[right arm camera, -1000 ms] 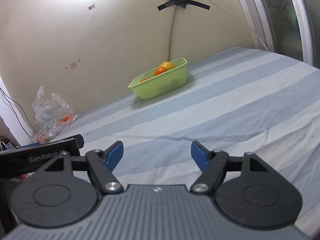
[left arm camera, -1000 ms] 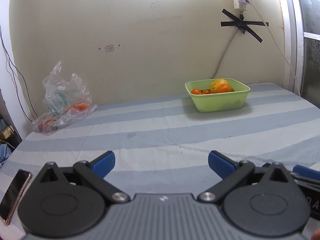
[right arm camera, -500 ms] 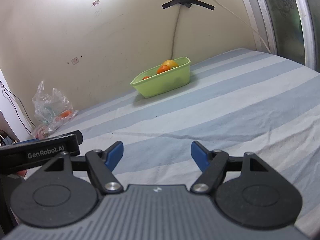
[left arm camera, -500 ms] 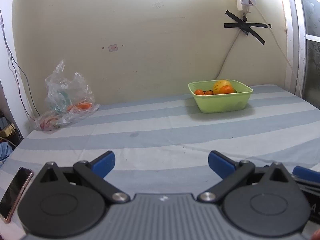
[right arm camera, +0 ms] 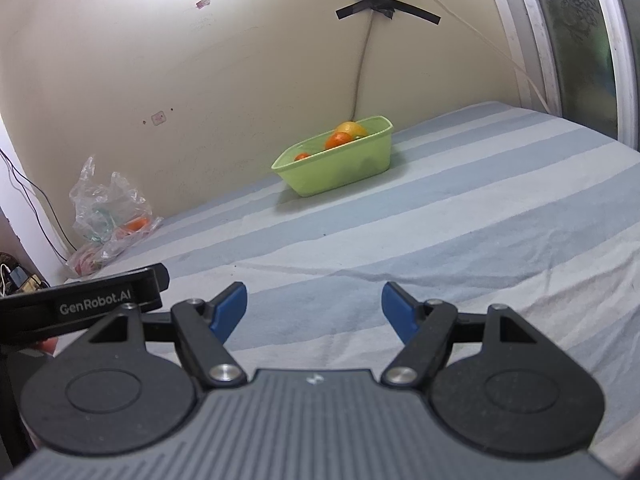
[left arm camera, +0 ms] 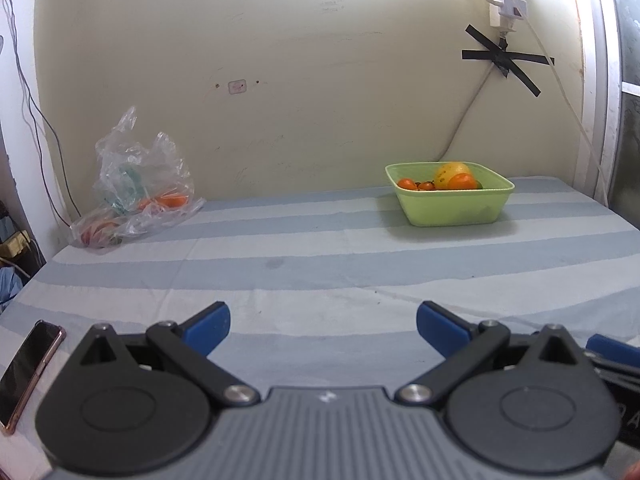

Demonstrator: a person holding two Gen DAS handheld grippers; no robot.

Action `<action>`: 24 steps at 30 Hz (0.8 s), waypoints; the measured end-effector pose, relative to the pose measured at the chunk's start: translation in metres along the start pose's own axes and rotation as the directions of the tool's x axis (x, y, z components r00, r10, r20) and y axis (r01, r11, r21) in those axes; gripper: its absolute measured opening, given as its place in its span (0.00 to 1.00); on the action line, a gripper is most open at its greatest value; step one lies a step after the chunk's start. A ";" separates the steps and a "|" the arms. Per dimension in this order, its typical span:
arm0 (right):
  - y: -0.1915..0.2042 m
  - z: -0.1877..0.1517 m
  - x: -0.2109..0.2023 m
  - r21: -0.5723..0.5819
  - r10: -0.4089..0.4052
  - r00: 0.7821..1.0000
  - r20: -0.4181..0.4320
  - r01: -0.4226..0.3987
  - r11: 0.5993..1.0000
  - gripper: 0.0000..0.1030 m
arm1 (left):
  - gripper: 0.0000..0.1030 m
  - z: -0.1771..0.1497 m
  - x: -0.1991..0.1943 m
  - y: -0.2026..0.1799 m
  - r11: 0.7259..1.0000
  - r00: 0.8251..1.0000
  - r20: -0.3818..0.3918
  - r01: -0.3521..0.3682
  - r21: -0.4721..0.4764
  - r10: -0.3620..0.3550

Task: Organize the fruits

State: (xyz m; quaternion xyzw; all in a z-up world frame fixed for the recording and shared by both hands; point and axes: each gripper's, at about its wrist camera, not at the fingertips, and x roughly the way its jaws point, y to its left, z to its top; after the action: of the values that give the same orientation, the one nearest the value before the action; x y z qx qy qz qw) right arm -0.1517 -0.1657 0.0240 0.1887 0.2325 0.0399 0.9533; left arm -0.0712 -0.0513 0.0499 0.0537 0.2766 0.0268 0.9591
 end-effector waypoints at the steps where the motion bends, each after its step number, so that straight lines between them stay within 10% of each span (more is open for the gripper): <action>1: 0.000 0.000 0.000 0.000 -0.001 1.000 0.000 0.001 1.000 0.74 | 1.00 0.000 0.000 0.000 1.000 1.000 0.001 0.000 -0.001 0.000; 24: 0.006 -0.002 0.004 -0.022 -0.027 0.999 -0.016 0.027 0.999 0.74 | 1.00 -0.005 0.000 0.002 1.000 1.000 -0.006 0.015 -0.007 -0.015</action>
State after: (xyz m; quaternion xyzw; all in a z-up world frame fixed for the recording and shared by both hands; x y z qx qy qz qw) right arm -0.1487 -0.1592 0.0230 0.1748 0.2424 0.0310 0.9538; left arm -0.0741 -0.0491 0.0464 0.0482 0.2796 0.0205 0.9587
